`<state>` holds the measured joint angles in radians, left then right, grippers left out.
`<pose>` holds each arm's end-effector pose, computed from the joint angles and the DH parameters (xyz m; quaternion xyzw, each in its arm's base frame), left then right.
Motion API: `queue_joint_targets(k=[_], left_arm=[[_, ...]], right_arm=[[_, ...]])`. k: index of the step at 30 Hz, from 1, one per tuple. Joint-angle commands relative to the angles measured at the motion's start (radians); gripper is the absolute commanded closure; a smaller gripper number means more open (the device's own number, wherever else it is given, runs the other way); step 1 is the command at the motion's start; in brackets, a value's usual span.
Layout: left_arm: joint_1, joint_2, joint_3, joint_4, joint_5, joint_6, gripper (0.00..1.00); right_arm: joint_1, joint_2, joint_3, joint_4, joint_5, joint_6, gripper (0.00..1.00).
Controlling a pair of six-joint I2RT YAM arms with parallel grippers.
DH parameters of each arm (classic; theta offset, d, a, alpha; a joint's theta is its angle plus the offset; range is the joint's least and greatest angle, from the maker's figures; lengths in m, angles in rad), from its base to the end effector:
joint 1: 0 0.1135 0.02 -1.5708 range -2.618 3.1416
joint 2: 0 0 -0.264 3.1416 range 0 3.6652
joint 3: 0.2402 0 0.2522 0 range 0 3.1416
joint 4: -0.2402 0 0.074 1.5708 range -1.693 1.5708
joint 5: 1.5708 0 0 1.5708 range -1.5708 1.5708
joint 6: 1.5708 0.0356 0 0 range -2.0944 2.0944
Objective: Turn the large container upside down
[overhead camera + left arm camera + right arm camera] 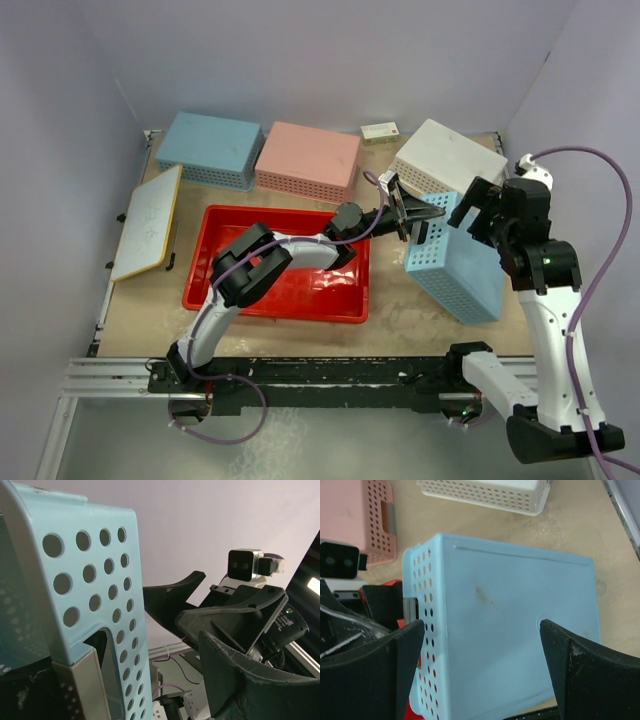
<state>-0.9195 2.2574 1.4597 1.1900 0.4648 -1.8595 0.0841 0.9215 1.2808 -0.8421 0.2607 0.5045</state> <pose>0.2899 -0.4066 0.2247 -0.0742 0.5689 -0.8188 0.0200 0.1648 0.0047 0.4158 0.2428 0.8157 0.0424 0.5234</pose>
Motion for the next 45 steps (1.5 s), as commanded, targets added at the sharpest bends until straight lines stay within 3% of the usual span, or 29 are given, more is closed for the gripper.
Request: queue_joint_targets(k=[1, 8, 17, 24, 36, 41, 45], left_arm=[[-0.001, -0.046, 0.002, 0.092, -0.02, -0.017, 0.29], [-0.001, -0.042, 0.008, 0.097, -0.025, -0.017, 0.29], [0.017, -0.074, -0.038, 0.064, -0.015, 0.028, 0.29], [0.062, -0.145, -0.097, -0.025, 0.0, 0.119, 0.29], [0.115, -0.379, -0.075, -0.816, -0.081, 0.696, 0.29], [0.115, -0.453, -0.011, -1.134, -0.227, 0.921, 0.29], [0.085, -0.483, 0.037, -1.395, -0.451, 1.064, 0.29]], right_arm=[[0.003, -0.021, -0.029, -0.038, -0.113, -0.032, 0.0], [0.003, -0.015, -0.11, 0.017, -0.233, -0.015, 0.0], [0.002, -0.035, -0.121, -0.099, 0.035, 0.001, 0.0], [0.002, -0.031, -0.151, -0.099, 0.058, -0.001, 0.0], [0.002, 0.013, -0.299, -0.011, 0.043, 0.006, 0.0], [0.002, 0.017, -0.332, 0.03, 0.009, 0.037, 0.0], [0.002, 0.002, -0.345, 0.123, -0.046, 0.054, 0.0]])
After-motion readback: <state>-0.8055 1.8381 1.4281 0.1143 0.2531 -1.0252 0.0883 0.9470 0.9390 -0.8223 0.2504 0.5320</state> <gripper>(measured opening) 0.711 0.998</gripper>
